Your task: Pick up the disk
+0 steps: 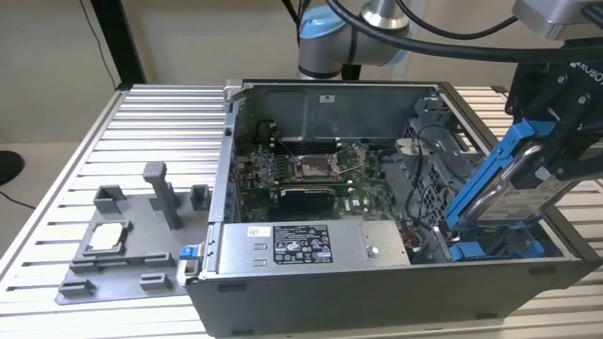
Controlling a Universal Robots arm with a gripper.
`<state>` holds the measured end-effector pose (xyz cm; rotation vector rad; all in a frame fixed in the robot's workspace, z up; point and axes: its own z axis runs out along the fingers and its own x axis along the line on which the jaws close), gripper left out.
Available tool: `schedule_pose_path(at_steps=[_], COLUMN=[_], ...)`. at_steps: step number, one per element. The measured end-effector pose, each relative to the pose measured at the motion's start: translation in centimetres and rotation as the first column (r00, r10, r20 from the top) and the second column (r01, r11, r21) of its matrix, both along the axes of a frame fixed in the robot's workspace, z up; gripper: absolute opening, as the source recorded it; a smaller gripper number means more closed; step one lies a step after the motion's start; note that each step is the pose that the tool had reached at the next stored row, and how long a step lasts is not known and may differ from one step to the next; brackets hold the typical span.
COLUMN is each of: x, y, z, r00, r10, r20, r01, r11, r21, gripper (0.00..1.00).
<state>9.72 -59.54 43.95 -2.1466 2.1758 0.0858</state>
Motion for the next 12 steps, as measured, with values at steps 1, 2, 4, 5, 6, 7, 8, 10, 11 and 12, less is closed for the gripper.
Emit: schedule_pose_path(at_steps=[1,2,4,5,6,7,8,10,11,12], x=[0.06,0.16,0.26,0.25,0.26,0.26,0.26,0.26,0.26,0.26], y=[0.0,0.0,0.0,0.0,0.0,0.0,0.0,0.0,0.0,0.0], z=[-0.08,-0.16,-0.26,-0.27,-0.27,-0.29,-0.3,-0.31,-0.33,-0.33], r00=[1.0,1.0,1.0,1.0,1.0,1.0,1.0,1.0,1.0,1.0], r10=[0.0,0.002,0.005,0.005,0.005,0.005,0.005,0.005,0.005,0.005], r20=[0.0,0.0,0.0,0.0,0.0,0.0,0.0,0.0,0.0,0.0], r01=[0.0,-0.002,-0.005,-0.005,-0.005,-0.005,-0.005,-0.005,-0.005,-0.005], r11=[1.0,1.0,1.0,1.0,1.0,1.0,1.0,1.0,1.0,1.0], r21=[0.0,0.0,-0.0001,-0.0002,-0.0004,-0.0003,-0.0001,-0.0001,0.0,0.0], gripper=[0.0,0.0,0.0,0.0,0.0,0.0,0.0,0.0,0.0,0.0])
